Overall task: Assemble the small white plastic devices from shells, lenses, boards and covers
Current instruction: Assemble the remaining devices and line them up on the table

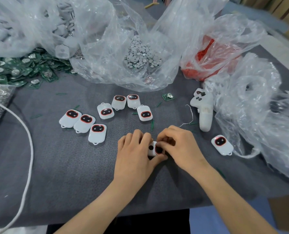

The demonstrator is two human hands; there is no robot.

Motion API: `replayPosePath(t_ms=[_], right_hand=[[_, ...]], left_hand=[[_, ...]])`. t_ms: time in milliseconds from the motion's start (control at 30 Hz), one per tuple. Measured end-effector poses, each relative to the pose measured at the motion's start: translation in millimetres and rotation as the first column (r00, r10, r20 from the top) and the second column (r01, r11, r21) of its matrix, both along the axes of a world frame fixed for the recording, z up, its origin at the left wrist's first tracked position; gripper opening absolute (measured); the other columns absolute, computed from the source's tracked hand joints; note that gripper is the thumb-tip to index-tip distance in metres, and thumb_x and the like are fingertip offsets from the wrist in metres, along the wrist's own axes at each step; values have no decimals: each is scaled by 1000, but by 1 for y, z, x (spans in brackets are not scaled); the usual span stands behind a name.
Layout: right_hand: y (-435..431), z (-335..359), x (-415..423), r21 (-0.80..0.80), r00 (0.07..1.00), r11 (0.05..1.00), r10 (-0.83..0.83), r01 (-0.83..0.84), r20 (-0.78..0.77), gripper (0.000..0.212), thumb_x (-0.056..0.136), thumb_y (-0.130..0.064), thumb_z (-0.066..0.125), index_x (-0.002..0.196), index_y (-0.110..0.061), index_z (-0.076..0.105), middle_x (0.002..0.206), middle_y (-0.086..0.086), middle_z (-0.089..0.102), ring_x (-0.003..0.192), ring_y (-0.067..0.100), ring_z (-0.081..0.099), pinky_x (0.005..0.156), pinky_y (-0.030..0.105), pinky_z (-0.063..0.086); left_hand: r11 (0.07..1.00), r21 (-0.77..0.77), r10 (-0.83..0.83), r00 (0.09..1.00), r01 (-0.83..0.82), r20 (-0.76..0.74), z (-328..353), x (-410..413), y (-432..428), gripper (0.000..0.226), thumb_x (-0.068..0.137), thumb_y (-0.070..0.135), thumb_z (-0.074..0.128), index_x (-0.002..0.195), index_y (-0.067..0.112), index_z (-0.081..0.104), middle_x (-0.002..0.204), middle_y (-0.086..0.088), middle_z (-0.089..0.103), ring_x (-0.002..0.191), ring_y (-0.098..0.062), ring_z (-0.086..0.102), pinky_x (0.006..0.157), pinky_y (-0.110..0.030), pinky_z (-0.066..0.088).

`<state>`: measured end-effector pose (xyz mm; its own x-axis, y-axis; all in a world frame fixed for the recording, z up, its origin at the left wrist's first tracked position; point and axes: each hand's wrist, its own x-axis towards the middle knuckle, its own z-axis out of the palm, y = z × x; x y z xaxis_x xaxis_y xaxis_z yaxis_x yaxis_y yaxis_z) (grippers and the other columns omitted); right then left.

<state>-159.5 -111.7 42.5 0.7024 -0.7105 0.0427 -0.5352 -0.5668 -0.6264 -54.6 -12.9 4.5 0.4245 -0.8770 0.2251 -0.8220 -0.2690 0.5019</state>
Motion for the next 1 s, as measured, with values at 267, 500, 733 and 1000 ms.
replayPosePath(t_ms=[267,500,733,1000], right_hand=[[-7,-5,-3,264,996,964,-58,39,64,9,78,-10,75,74,-15,68,67,-4,62,58,3,48,58,14,38],[-6,-3,-1,238,997,968,-75,75,-9,10,81,-23,74,78,-20,65,73,-6,60,55,1,47,56,10,38],[13,-13,-3,447,942,881,-266,152,204,8,80,-21,75,81,-24,68,72,-7,67,60,4,57,56,17,45],[40,-18,0,356,747,896,-425,266,511,18,79,-5,74,83,-23,76,79,-6,72,71,11,68,66,27,55]], left_hand=[[999,6,-45,999,45,-15,1,0,1,43,76,60,54,87,18,55,87,2,48,83,-21,50,82,-32,33],[999,-21,-46,998,47,33,2,-4,3,38,78,46,63,96,12,61,94,-4,49,84,-24,51,78,-37,44],[998,-43,-57,973,49,-224,6,-3,5,41,77,37,73,99,28,40,80,19,45,73,-2,40,65,-21,27],[981,-193,-94,916,19,-389,3,-1,7,41,83,11,72,110,33,50,88,31,54,80,18,54,72,0,38]])
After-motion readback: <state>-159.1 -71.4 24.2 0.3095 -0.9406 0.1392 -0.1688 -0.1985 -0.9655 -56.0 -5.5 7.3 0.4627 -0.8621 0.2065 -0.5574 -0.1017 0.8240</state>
